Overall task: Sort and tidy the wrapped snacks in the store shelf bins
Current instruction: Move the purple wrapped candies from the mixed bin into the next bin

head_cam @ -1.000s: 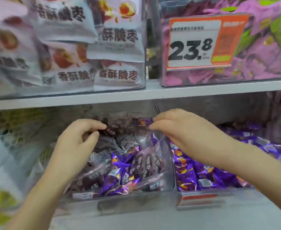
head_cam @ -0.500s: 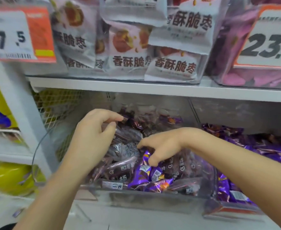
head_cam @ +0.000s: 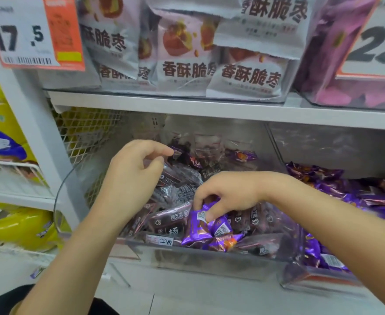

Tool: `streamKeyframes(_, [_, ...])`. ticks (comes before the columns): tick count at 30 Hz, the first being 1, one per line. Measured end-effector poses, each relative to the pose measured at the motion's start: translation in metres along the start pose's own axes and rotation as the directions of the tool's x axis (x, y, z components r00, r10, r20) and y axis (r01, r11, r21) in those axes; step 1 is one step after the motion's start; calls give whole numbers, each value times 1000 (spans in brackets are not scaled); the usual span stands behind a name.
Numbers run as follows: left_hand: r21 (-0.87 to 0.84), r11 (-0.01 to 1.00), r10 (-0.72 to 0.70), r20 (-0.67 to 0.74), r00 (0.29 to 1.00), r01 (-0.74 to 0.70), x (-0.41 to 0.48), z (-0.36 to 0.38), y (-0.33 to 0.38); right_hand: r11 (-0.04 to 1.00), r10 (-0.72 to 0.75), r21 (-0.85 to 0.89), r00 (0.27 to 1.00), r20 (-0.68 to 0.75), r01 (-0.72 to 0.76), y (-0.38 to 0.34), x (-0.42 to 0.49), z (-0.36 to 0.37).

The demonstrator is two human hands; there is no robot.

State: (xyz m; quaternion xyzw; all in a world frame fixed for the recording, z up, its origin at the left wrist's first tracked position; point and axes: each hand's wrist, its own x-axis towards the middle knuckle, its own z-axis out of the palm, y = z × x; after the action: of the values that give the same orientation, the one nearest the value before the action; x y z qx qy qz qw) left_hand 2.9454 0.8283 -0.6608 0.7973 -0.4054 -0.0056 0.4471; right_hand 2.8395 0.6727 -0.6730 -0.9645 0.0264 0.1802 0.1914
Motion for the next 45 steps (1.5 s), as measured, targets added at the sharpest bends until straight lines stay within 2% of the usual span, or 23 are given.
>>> streamKeyframes(5, [-24,1000,12,5,1000,-12,-1,1,0,999,-22,26,999,-24,23,-2,-9,-1])
streamKeyframes(9, [-24,1000,7,22,1000,-7,-2,1,2,986,64,143,985,159,-87,-14,-19,-11])
streamKeyframes(11, [-28,1000,8,31,1000,-7,-2,2,3,991,85,82,966,244,-108,-20,-18,-13])
streamKeyframes(14, [-39,999,11,37,999,-9,-2,2,5,994,100,-76,951,294,-81,-24,-12,-6])
streamKeyframes(16, [-46,999,10,34,999,-8,-3,1,6,997,64,-58,958,280,-50,-22,-12,-4])
streamKeyframes(22, [-62,998,-1,19,1000,2,-2,-3,4,984,-48,178,982,182,15,-14,-22,-5])
streamKeyframes(31, [-73,997,22,21,1000,-21,-2,-5,1,994,-57,97,998,23,55,-19,-18,2])
streamKeyframes(34, [-69,998,12,33,999,-9,-1,-4,1,999,-32,-38,997,69,35,-20,-17,7])
streamKeyframes(36, [-77,997,8,45,999,-5,-1,-3,3,994,-34,-106,999,24,36,-21,-14,14])
streamKeyframes(39, [-96,995,28,66,997,-22,-1,-4,5,999,-35,-37,997,-62,32,-17,-9,23])
streamKeyframes(42, [-162,986,74,183,980,-44,-1,-10,4,997,3,81,995,-97,5,-12,-8,23])
streamKeyframes(43, [-184,982,97,278,956,-46,-1,-13,3,992,16,130,994,-110,-2,-12,-9,22])
streamKeyframes(45, [-129,987,148,500,853,-95,-5,-18,2,981,21,192,990,-141,6,-12,-12,18])
